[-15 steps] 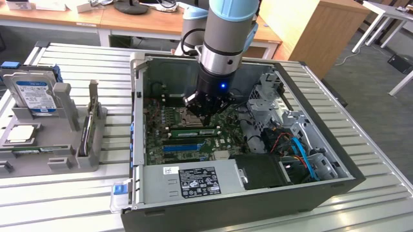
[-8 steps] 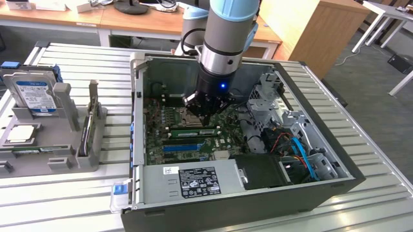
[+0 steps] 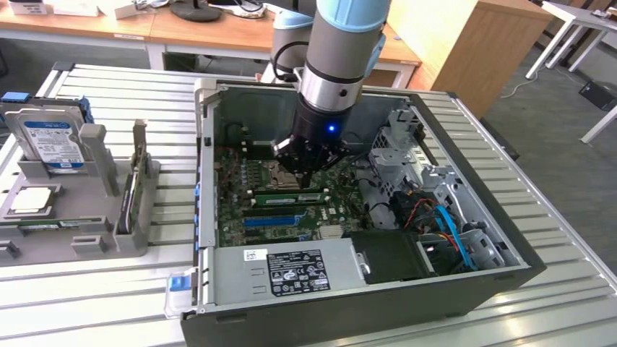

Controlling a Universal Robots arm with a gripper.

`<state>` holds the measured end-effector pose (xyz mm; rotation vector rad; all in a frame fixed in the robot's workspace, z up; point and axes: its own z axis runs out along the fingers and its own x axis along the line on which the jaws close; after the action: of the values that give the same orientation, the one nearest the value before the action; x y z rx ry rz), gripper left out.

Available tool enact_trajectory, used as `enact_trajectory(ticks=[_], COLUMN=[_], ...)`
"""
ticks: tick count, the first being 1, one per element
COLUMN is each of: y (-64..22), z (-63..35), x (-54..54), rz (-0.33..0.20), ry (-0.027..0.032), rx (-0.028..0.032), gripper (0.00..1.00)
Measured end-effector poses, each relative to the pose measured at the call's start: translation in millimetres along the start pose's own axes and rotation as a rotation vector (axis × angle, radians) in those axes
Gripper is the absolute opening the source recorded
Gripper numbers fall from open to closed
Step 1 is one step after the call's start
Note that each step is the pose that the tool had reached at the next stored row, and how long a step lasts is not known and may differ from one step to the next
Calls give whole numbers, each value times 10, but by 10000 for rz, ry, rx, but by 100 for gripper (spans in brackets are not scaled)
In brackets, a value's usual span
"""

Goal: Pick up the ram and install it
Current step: 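Press down the ram until it locks into place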

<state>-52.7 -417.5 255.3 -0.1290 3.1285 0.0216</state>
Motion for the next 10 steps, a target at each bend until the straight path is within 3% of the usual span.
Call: enact_trajectory(ticks=[5, 8, 10], y=[0, 1, 0], z=[0, -1, -1], x=[1, 0, 1], rz=[752, 903, 919], ry=[2, 101, 125], rx=[9, 7, 6], gripper=[11, 11, 11])
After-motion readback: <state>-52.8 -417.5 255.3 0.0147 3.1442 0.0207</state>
